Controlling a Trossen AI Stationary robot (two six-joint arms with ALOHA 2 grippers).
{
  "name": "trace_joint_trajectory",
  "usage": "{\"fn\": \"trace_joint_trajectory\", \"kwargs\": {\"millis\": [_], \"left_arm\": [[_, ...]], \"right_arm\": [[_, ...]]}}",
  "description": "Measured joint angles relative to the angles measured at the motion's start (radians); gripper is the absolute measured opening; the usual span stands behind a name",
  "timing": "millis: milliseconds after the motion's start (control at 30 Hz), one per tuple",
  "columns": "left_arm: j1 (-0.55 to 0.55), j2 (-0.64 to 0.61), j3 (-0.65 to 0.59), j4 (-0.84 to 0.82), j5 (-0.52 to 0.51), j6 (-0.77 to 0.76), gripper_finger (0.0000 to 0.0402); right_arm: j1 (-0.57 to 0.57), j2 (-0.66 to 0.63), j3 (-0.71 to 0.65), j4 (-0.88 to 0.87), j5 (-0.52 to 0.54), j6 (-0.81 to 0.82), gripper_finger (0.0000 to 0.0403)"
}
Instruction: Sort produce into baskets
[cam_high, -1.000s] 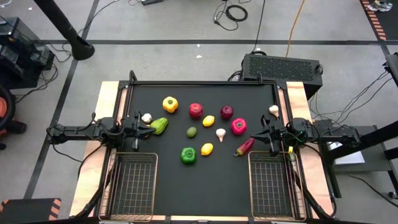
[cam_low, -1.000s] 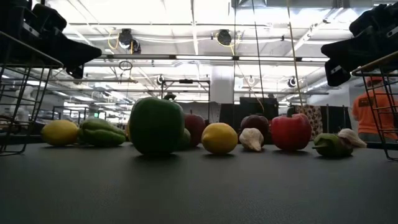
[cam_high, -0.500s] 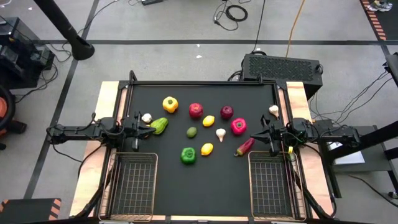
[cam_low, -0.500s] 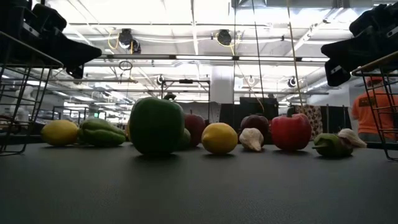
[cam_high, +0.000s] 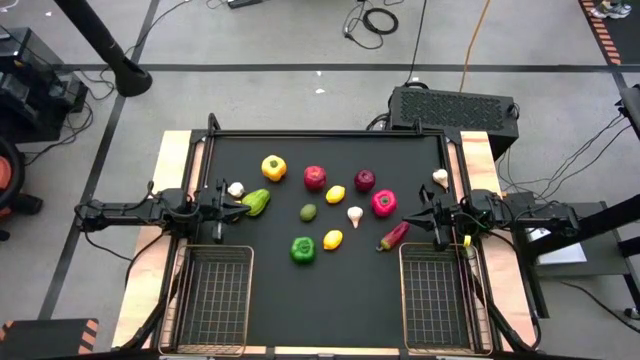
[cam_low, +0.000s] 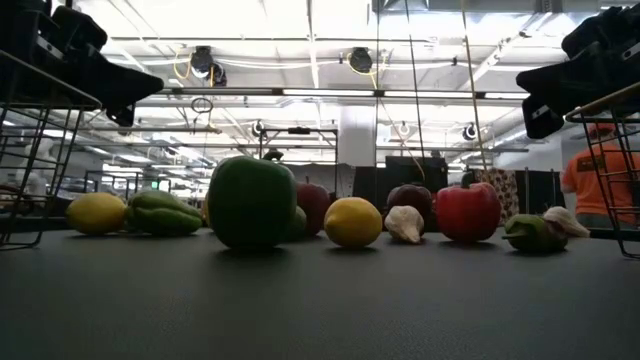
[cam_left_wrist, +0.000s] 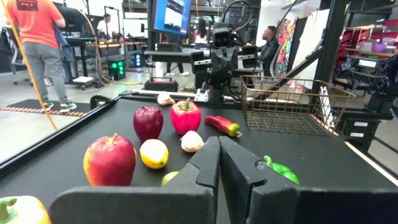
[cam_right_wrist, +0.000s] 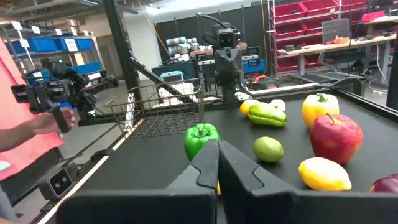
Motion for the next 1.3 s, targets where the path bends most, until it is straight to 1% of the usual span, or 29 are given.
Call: {"fn": "trace_joint_trajectory", "kwargs": {"millis": [1000, 1133, 1233, 1300], "left_arm": [[0.000, 0.000, 0.000, 0.003, -0.003, 0.000, 0.0018], [0.000, 0.000, 0.003, 0.006, 0.010, 0.000, 0.0018], [0.000, 0.000, 0.034, 0.001, 0.005, -0.010, 0.0018], [0.000, 0.005, 0.084, 0.014, -0.043, -0.026, 0.0018]], "right_arm": [[0.000, 0.000, 0.000, 0.000, 0.000, 0.000, 0.0000], [0.000, 0.000, 0.000, 0.000, 0.000, 0.000, 0.0000], [0.000, 0.000, 0.000, 0.000, 0.000, 0.000, 0.0000], [0.000, 0.000, 0.000, 0.000, 0.000, 0.000, 0.0000]]}}
